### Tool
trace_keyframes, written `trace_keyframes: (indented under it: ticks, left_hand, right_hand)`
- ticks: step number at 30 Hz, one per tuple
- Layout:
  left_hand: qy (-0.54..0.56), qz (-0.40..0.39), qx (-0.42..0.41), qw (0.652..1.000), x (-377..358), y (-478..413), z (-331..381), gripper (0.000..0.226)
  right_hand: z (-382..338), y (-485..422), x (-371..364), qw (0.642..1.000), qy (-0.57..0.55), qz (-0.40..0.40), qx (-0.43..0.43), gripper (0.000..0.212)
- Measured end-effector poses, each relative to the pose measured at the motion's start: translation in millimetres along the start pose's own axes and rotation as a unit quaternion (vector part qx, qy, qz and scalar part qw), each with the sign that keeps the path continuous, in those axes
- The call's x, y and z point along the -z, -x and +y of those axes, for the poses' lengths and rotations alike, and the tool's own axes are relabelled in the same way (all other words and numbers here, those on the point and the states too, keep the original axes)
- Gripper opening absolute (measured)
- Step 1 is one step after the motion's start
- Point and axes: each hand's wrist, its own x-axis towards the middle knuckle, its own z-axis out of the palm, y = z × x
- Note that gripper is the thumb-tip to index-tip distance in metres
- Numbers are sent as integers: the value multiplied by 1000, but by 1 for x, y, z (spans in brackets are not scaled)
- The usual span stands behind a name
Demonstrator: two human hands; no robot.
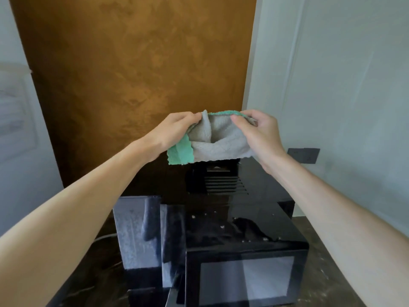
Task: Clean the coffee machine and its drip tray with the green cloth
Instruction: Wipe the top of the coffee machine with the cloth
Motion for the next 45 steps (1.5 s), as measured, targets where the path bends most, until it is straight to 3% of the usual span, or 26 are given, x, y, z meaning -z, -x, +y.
trace_keyframes:
  ticks: [3,5,8,11,15,19,22,25,28,31,33,35,37,38,41,45]
  left_hand:
    - [-6,-24,-13,1000,2,2,6,34]
    - [29,-25,0,999,3,1,11,24]
    - [93,-20,19,995,2,3,24,10]
    - [122,-54,34,990,1,5,40,37]
    - [103,-61,32,992,0,1,56,39]
    - [46,-66,23,996,5,-6,58,18]
    - [7,-63,15,998,20,-8,56,27]
    - [-47,-14,1,999,30,-11,53,17]
    - [-159,18,-42,986,28,-14,49,30]
    - [-152,-17,-30,988,30,-13,49,46]
    - [-137,-56,-5,989,34,-13,46,55]
    - [-147,-73,4,986,37,-16,44,39]
    - [-163,-41,-8,986,38,-22,41,15]
    - [-160,-6,-14,987,39,-28,38,7]
    - [-145,103,-15,984,39,-45,31,20]
    - [-172,181,-47,967,40,-57,15,34]
  right_hand:
    - [-2,3,6,1000,-11,16,-2,53]
    - [-6,5,10,999,-14,28,-1,60]
    - [-14,5,13,998,-31,53,-16,55]
    - [-22,3,14,998,-36,50,-27,41]
    - [-33,4,17,997,-36,36,-59,35]
    - [-38,4,30,993,-35,-86,-78,17]
    - [-29,-7,39,987,24,-131,-88,34]
    - [-21,-17,41,993,18,-82,-83,48]
    - [-17,-25,45,998,8,-52,-37,28]
    - [-14,-34,55,998,42,-54,-16,16]
    - [-6,-43,61,996,65,-65,-20,23]
    - [2,-49,66,992,69,-95,-37,48]
    - [9,-53,67,988,63,-130,-59,66]
    - [13,-55,67,986,56,-143,-68,59]
    - [20,-64,60,988,47,-129,-72,8]
    - [22,-80,48,996,-5,-68,-52,18]
